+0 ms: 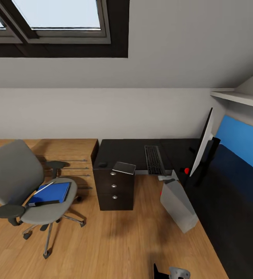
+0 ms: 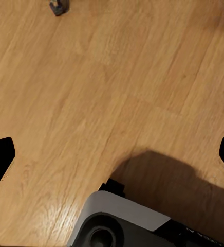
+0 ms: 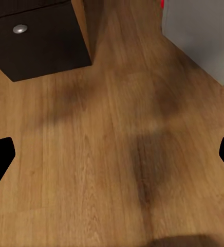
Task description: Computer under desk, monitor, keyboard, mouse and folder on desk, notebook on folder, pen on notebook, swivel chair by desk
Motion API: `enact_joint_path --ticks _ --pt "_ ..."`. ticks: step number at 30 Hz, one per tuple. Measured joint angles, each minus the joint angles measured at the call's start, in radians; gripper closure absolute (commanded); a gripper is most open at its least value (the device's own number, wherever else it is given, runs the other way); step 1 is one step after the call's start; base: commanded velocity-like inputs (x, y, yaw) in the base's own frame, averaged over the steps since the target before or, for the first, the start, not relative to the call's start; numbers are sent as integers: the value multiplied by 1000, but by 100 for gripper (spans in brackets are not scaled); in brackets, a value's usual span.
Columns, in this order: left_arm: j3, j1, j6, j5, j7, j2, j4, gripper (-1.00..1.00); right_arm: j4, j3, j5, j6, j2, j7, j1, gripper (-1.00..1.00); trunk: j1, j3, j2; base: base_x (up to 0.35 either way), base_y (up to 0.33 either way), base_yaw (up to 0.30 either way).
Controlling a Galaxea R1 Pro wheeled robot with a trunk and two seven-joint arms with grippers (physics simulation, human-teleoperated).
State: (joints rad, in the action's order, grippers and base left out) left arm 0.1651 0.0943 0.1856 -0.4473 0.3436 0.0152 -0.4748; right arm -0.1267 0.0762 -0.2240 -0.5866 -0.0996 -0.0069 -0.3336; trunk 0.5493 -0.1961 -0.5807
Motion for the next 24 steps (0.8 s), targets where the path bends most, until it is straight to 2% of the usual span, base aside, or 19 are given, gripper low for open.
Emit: enact_joint_path --ticks 3,4,5,7,8,9,10,11,12,13,15,16,18,20,22,23,24 --pt "0 0 44 0 0 0 -28 -100 -18 -2 -3 0 -1 -1 0 -100 -12 9 21 0 0 0" --pt "2 1 54 4 4 1 -106 -100 -117 -7 -12 11 -2 -4 -2 -100 -15 13 28 0 0 0" --pt "2 0 46 2 5 1 -135 -100 -164 -9 -17 18 -1 -6 0 -100 -19 16 35 0 0 0" --pt "4 0 -9 2 8 1 -220 -100 -289 -18 -38 70 1 -13 0 -100 -27 22 49 0 0 0" --pt "4 0 -207 -5 17 0 -345 -100 -401 -65 -92 370 38 -48 -1 -100 -31 25 56 0 0 0" --pt "6 0 -340 -3 35 0 -557 -100 -565 -112 -103 600 78 -77 -2 -100 -35 28 63 0 0 0" --pt "8 0 -400 0 47 0 -718 -100 -767 -137 -106 702 91 -89 -4 -100 -38 32 70 0 0 0" --pt "9 0 -452 -1 60 1 -748 -100 -851 -165 -109 786 102 -97 -5 -100 -42 35 77 0 0 0" --pt "10 0 -613 -1 108 6 -899 -100 -984 -269 -114 1016 127 -119 -16 -100 -46 38 85 0 0 0" --pt "11 -1 -647 0 116 11 -958 -100 -1043 -299 -117 1066 136 -123 -24 -100 -50 41 91 0 0 0" --pt "11 -1 -702 -2 131 29 -1015 -100 -1093 -350 -120 1147 153 -129 -53 -100 -58 48 105 0 0 0" --pt "9 -2 -731 -2 139 42 -1044 -100 -1119 -376 -123 1196 178 -129 -76 -100 -62 51 112 0 0 0" --pt "5 -2 -745 -3 144 49 -1051 -100 -1135 -390 -126 1223 198 -120 -90 -100 -69 57 127 0 0 0" --pt "5 -2 -747 0 149 53 -1031 -100 -1146 -397 -127 1236 204 -103 -96 -100 -77 63 141 0 0 0" --pt "2 -2 -729 5 151 54 -978 -100 -1151 -403 -127 1244 195 -85 -99 -100 -85 69 155 0 0 0" --pt "-12 -2 -711 9 151 48 -941 -100 -1152 -406 -126 1247 182 -78 -101 -100 -88 73 162 0 0 0" --pt "-15 -2 -708 9 151 46 -936 -100 -1153 -407 -125 1248 180 -77 -101 -100 -92 76 169 0 0 0"
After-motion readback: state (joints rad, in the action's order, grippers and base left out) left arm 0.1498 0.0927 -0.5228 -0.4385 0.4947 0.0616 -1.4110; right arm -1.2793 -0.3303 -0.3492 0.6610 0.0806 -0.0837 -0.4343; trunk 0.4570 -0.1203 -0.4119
